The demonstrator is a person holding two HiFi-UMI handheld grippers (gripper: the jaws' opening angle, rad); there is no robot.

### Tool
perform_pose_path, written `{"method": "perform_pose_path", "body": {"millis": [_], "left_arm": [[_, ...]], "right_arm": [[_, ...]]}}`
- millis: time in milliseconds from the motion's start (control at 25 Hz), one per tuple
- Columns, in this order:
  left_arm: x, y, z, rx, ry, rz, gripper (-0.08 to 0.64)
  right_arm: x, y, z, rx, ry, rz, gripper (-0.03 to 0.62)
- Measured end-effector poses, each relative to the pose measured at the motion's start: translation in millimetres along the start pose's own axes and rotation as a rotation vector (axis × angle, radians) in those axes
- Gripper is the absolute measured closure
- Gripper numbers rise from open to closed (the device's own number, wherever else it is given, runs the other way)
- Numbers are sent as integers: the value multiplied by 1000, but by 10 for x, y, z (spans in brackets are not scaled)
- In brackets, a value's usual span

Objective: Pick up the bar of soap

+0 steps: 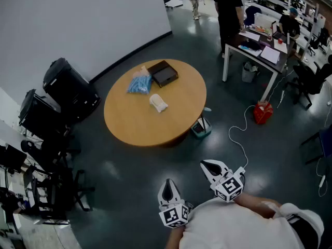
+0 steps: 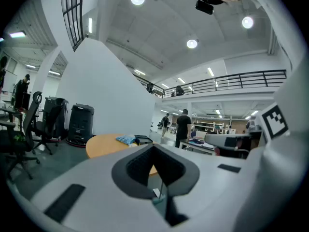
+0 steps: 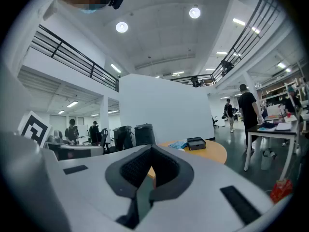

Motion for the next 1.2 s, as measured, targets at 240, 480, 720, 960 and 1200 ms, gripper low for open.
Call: {"method": "perform_pose_path", "body": {"millis": [240, 480, 720, 960, 1200], "left_arm": [[-3, 13, -126, -3, -10, -4, 555], [-35, 29, -204, -4, -12, -14, 555], [-215, 46, -267, 0, -26, -27, 555], [-638, 12, -341, -17, -24, -29, 555], [-1120, 26, -215, -23, 2, 6, 555]], "right_arm": [[-88, 2, -67, -10, -9, -6, 578], [-147, 29, -92, -15, -1, 15, 578], [-279, 72, -50, -19, 12, 16, 578], [-507, 89, 175, -24, 49, 1, 578], [-691, 57, 515, -6, 102, -8, 578]]}}
Point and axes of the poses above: the fingertips, and each gripper's own axes: z forward along the fingers, x to its right, y out of its underside, the point moved 10 cm from there along -z, backward along the fingers, and after that the axes turned 3 degrees about -z, right-handed, at the moved point
